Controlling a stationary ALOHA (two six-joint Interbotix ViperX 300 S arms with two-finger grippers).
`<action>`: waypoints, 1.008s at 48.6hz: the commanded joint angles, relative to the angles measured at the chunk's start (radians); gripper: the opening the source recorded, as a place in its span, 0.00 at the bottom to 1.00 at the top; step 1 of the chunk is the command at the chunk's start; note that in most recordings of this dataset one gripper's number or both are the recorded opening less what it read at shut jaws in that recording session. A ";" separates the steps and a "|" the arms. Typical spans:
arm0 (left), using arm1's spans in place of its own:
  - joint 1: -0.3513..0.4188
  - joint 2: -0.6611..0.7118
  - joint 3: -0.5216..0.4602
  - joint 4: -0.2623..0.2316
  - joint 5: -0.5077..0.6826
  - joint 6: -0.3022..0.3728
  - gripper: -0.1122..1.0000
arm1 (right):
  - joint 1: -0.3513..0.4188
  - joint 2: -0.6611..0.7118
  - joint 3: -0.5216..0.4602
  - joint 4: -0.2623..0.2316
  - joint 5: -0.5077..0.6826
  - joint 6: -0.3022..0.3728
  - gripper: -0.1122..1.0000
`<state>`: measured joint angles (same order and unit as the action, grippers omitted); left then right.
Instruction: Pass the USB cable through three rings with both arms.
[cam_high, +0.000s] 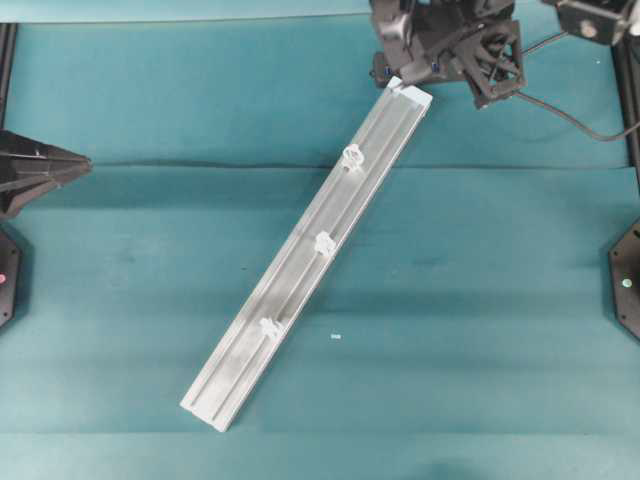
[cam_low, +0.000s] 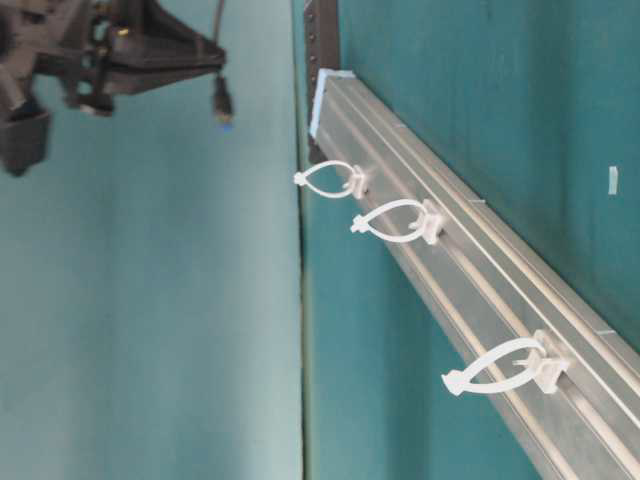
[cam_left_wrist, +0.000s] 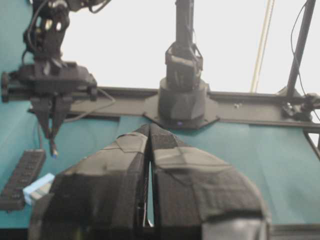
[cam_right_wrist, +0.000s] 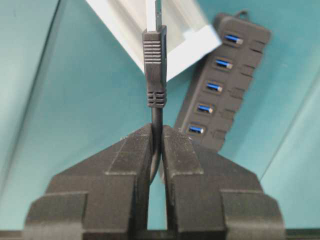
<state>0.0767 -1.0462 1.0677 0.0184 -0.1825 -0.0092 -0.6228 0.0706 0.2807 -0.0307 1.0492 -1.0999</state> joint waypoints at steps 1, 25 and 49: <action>0.002 0.005 -0.018 0.002 -0.005 -0.002 0.10 | 0.009 0.025 0.005 -0.017 -0.021 -0.077 0.17; 0.000 0.006 -0.018 0.002 -0.005 -0.069 0.10 | 0.018 0.077 0.034 -0.018 -0.178 -0.222 0.17; 0.005 0.009 -0.015 0.003 -0.005 -0.071 0.10 | 0.077 0.124 0.034 -0.014 -0.245 -0.222 0.17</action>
<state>0.0798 -1.0446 1.0677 0.0184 -0.1825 -0.0782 -0.5599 0.1825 0.3191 -0.0445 0.8161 -1.3192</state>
